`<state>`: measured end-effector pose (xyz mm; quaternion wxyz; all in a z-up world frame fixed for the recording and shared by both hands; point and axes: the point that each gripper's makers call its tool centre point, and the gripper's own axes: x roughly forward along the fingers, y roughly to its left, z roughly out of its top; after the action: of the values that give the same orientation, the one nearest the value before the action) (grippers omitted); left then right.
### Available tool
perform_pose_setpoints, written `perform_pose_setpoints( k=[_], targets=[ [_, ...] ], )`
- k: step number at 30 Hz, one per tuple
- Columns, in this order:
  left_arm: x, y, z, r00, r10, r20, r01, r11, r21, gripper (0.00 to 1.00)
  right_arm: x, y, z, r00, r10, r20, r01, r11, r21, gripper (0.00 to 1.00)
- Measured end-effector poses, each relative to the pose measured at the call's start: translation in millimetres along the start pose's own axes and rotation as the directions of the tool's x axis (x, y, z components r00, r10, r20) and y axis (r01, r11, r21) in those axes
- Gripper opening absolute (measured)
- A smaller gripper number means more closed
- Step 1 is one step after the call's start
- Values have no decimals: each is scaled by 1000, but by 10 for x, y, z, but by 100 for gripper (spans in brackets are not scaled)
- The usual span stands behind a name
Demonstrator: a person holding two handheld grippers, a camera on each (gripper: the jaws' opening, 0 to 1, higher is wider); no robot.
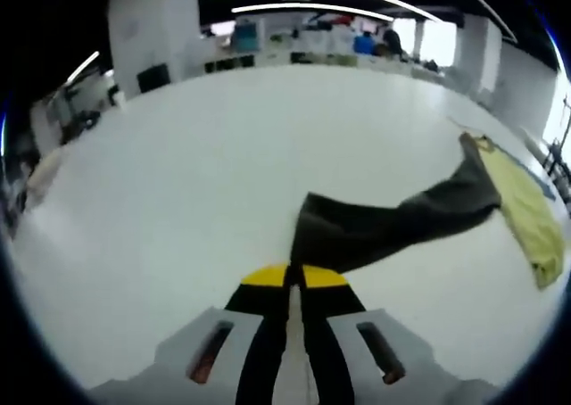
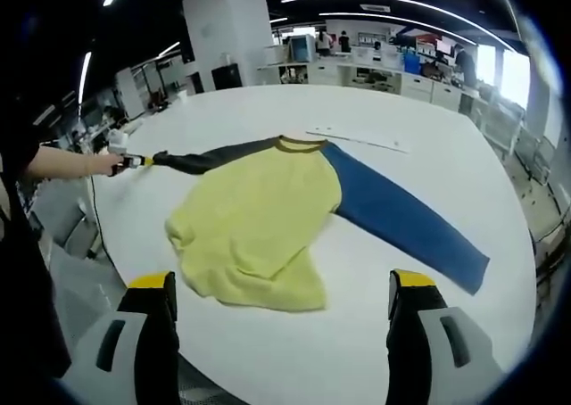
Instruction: Fold the garment on the visible template until the final outline fits inside the template.
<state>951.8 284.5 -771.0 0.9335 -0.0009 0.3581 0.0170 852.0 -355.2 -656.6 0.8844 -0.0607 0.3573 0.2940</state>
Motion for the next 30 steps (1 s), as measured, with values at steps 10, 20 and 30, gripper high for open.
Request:
perform_pose_setpoints(
  k=[10,20,30],
  targets=[
    [6,-134,289,997,-61,46,62,998,-25,24,-3,-5,-57,1000,-2,-8,2,1000,8,98],
    [303,-181,408,993,-110,-29,108,992,-66,15,-67,-18,-120,1000,-18,-22,18,1000,12,98],
    [365,-232,438,989,-139,-51,136,988,-69,0,-80,-33,-105,999,-27,-18,27,999,17,98]
  ],
)
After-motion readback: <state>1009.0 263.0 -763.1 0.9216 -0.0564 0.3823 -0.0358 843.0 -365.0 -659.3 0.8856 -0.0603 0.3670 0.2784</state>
